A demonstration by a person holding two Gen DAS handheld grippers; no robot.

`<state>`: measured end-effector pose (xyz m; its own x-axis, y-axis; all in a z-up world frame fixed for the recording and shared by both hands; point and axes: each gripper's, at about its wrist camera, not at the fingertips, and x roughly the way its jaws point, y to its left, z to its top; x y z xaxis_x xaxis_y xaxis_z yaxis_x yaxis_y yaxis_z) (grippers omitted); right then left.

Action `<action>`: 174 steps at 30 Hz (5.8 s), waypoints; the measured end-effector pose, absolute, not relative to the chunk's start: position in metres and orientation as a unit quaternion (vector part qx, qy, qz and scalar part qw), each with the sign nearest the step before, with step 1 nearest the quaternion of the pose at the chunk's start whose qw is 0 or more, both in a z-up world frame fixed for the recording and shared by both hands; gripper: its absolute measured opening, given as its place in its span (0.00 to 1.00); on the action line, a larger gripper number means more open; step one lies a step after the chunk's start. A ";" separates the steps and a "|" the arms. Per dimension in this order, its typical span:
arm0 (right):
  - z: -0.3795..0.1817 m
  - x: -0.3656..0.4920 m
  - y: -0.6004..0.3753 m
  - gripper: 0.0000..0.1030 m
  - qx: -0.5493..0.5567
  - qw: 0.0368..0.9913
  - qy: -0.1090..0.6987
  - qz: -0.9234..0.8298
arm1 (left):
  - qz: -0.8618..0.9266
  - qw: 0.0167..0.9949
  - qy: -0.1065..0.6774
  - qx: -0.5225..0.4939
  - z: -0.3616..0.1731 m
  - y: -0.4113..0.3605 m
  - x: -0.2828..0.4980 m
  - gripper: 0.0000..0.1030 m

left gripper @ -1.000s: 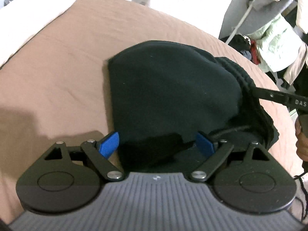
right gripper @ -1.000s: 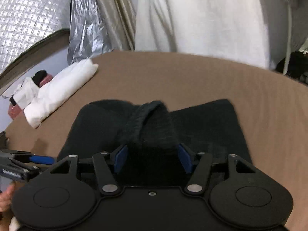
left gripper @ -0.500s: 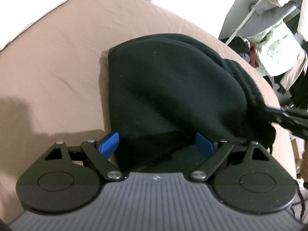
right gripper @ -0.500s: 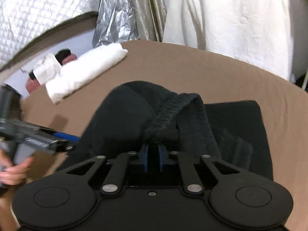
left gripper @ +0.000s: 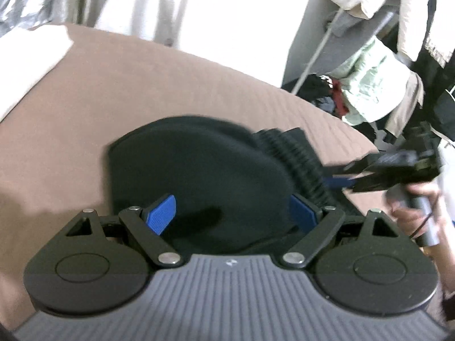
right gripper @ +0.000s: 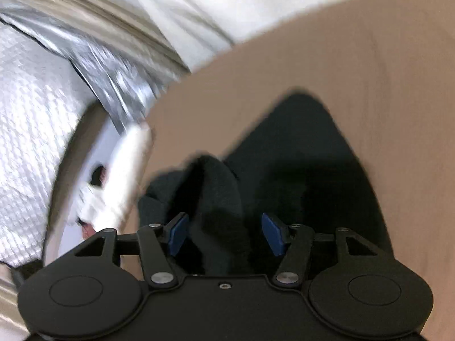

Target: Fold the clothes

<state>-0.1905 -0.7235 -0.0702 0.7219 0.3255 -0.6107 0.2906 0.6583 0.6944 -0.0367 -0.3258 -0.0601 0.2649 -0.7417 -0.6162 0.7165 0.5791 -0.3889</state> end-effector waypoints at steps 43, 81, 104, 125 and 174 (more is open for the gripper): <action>-0.101 -0.222 -0.663 0.32 0.382 0.848 0.366 0.032 | -0.453 0.762 0.462 0.035 -0.076 -0.415 -0.046 0.32; -0.081 -0.366 -0.642 0.66 0.616 0.754 0.172 -0.152 | -0.535 0.730 0.426 0.012 -0.012 -0.393 -0.028 0.91; -0.047 -0.306 -0.562 0.20 0.267 0.902 0.257 -0.223 | -0.487 0.757 0.435 0.041 -0.107 -0.299 -0.041 0.92; -0.060 -0.351 -0.644 0.39 0.423 0.830 0.203 -0.301 | -0.515 0.747 0.419 0.043 -0.078 -0.280 -0.036 0.94; -0.166 -0.314 -0.703 0.90 0.618 0.705 0.261 -0.232 | -0.428 0.689 0.561 -0.167 -0.143 -0.368 0.066 1.00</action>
<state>-0.3138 -0.7032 -0.1664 0.7560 -0.0057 -0.6546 0.6497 0.1293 0.7491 0.0655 -0.3684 -0.1434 0.0041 -0.7772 -0.6292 0.4018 0.5775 -0.7107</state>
